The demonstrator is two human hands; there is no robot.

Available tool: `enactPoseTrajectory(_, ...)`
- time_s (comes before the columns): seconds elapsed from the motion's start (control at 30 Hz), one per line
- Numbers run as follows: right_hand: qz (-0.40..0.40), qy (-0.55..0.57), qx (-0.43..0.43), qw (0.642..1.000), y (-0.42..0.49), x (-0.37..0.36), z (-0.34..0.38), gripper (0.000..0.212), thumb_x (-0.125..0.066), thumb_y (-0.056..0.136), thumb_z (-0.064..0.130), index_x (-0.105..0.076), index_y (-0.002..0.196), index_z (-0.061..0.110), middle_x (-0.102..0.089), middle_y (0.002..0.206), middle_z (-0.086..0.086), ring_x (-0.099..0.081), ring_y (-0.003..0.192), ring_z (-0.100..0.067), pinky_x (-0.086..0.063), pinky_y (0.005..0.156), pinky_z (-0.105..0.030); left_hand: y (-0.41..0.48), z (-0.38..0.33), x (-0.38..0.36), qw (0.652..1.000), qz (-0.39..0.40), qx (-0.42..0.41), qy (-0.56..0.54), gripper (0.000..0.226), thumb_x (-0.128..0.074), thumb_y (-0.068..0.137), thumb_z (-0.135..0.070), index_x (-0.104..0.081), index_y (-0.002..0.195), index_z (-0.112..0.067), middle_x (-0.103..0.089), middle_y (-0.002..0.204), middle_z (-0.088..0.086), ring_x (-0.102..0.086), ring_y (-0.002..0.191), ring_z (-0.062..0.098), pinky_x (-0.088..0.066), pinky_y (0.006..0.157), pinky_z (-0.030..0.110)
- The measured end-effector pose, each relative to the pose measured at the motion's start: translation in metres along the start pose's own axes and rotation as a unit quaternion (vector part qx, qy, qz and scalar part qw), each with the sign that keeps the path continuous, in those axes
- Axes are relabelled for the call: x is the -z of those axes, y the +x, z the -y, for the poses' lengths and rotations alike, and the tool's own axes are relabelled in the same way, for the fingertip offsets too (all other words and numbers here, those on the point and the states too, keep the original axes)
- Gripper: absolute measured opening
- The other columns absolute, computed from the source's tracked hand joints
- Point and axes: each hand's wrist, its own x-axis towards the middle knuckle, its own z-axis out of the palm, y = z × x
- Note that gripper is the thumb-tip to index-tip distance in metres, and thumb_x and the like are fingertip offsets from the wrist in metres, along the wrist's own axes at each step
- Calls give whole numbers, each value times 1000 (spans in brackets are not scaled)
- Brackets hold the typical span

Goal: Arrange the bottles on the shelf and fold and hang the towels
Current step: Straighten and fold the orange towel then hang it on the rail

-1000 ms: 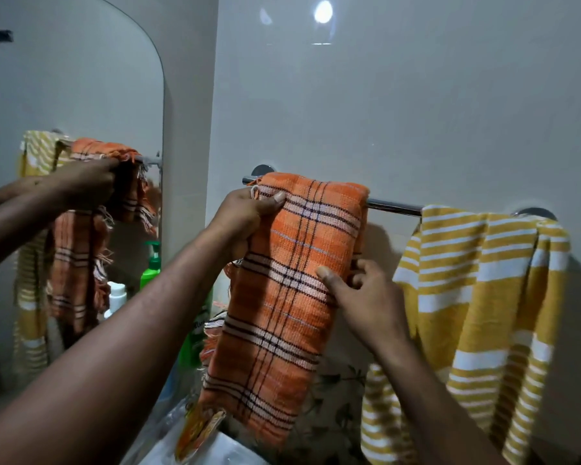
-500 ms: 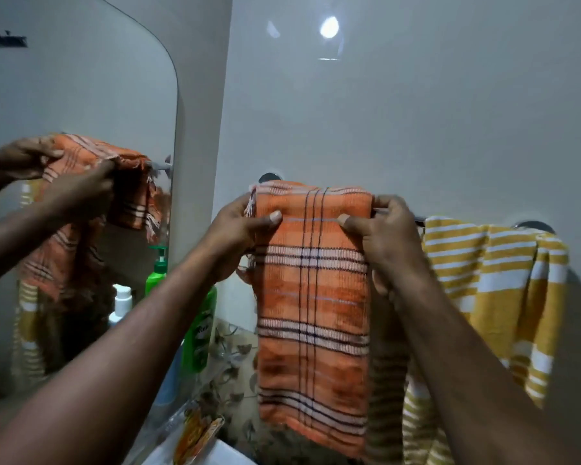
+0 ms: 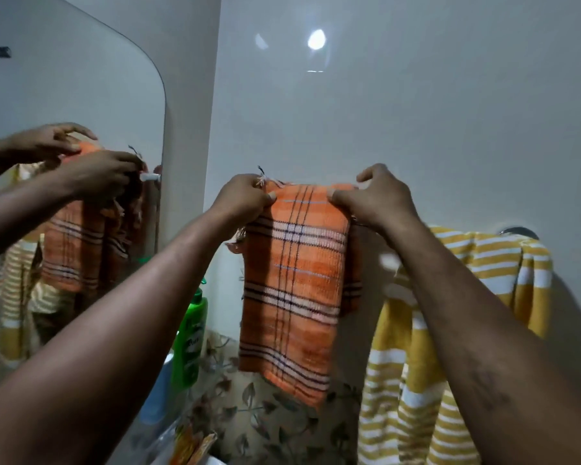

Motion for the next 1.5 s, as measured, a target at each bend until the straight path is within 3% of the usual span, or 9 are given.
enactPoseTrajectory(0.1,47,-75,-1,996,-2,-2,-6,50,-80,76,59,-66,107,23,-69,114,-3,-64,103,-26,-55,87,-37,1,1,-3,994,-31,-25,99,18,-79,89,-26,-72,103,-17,-75,104,4,-70,102,26,-56,93,39)
enactPoseTrajectory(0.27,10,-88,10,996,-5,-5,-9,54,-82,73,65,-68,109,26,-70,116,-5,-66,107,-28,-53,85,-35,-10,11,1,997,-46,-50,23,40,-87,82,-25,-66,116,-29,-71,117,-2,-69,109,16,-56,101,41)
enactPoseTrajectory(0.43,-67,-199,110,971,-20,-15,-5,41,-73,87,56,-73,116,26,-60,126,-11,-56,123,-36,-51,101,-48,-26,29,2,991,1,-112,76,50,-89,79,-18,-69,121,-35,-67,124,-5,-64,114,17,-53,105,42)
enactPoseTrajectory(0.63,19,-234,203,951,-22,-27,2,52,-75,87,53,-67,129,23,-70,122,-5,-63,114,-30,-52,91,-40,-24,17,4,970,-22,-131,205,56,-85,86,-26,-66,138,-30,-51,141,5,-51,130,22,-40,104,27)
enactPoseTrajectory(0.8,34,-259,211,942,-17,-33,-8,51,-74,86,54,-65,123,20,-68,117,-6,-63,109,-32,-50,83,-39,-28,-1,-6,851,-128,-297,413,41,-66,90,-29,-69,131,-29,-52,145,4,-48,131,33,-45,103,48)
enactPoseTrajectory(0.93,5,-273,207,940,-18,-40,-6,59,-78,81,56,-64,126,19,-65,120,-7,-62,114,-33,-48,90,-43,-13,-10,-27,882,14,-280,379,43,-40,103,-46,-69,123,-21,-72,121,8,-63,116,34,-49,94,43)
enactPoseTrajectory(1.1,-47,-302,209,929,-25,-54,-14,64,-70,88,61,-58,132,16,-63,128,-9,-58,121,-34,-42,99,-47,4,6,-27,908,65,-226,346,47,-32,111,-50,-53,79,-23,-61,87,1,-61,100,33,-33,76,36)
enactPoseTrajectory(1.3,11,-332,191,924,-11,-48,1,65,-68,87,63,-59,126,12,-65,123,-12,-60,119,-36,-43,97,-47,12,-11,-30,886,80,-175,422,70,-19,107,-67,-72,116,-23,-67,129,21,-58,120,40,-41,89,41)
enactPoseTrajectory(1.5,34,-355,202,912,-10,-49,-5,79,-76,78,69,-53,132,17,-65,126,-9,-61,119,-35,-44,95,-47,11,8,-33,882,20,-250,398,54,-21,110,-59,-59,90,-27,-72,110,14,-61,105,37,-32,76,36)
